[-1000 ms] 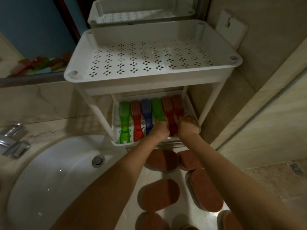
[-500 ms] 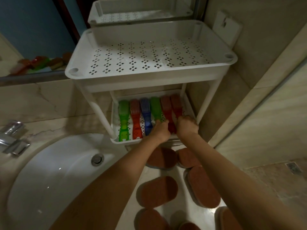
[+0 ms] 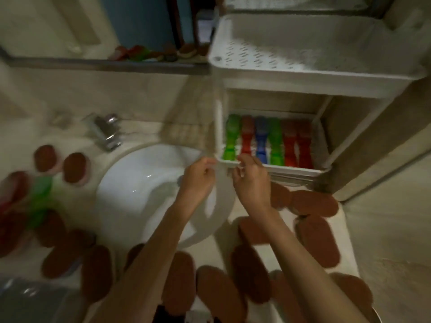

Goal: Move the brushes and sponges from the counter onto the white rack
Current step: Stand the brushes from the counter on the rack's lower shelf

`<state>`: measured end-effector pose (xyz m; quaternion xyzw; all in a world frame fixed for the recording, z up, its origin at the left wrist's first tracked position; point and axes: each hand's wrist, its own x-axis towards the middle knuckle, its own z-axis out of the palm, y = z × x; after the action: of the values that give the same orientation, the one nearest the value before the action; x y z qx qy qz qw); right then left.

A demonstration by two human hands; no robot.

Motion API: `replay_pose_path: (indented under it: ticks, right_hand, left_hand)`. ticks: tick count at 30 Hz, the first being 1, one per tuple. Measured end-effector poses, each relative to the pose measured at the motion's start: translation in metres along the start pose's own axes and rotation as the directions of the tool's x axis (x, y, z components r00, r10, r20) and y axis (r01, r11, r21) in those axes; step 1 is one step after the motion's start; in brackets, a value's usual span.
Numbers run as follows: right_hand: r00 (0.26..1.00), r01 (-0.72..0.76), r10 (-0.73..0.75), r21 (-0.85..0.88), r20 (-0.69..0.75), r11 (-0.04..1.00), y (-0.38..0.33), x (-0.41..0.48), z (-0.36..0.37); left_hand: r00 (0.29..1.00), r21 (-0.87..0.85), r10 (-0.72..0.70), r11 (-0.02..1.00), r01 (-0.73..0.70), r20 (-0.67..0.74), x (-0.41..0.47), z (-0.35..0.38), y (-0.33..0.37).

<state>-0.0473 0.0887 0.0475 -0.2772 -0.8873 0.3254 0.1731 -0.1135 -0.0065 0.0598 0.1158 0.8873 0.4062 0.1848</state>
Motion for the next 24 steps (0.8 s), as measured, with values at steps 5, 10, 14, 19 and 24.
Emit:
replay_pose_path:
  ticks: [5,10,14,19,24]
  right_hand:
    - [0.959,0.099,-0.118,0.088,0.256,0.991,-0.079,-0.041,0.076]
    - [0.85,0.219,-0.227,0.073,0.476,0.973,-0.185,-0.075,0.175]
    - [0.777,0.266,-0.242,0.046,0.582,0.963,-0.226,-0.083,0.225]
    - [0.748,0.133,-0.107,0.01,0.656,0.991,-0.284,-0.084,0.297]
    - [0.767,0.018,0.057,-0.11,0.639,0.994,-0.308,-0.062,0.346]
  left_hand:
    - [0.975,-0.069,-0.172,0.984,0.164,-0.138,-0.026,-0.095,-0.104]
    - [0.911,-0.193,-0.332,0.938,0.289,-0.247,-0.022,-0.205,-0.202]
    - [0.875,-0.246,-0.41,0.903,0.352,-0.256,-0.016,-0.245,-0.246]
    - [0.831,-0.05,-0.419,0.9,0.432,-0.366,-0.006,-0.316,-0.305]
    - [0.809,-0.081,-0.445,0.889,0.451,-0.385,0.029,-0.354,-0.335]
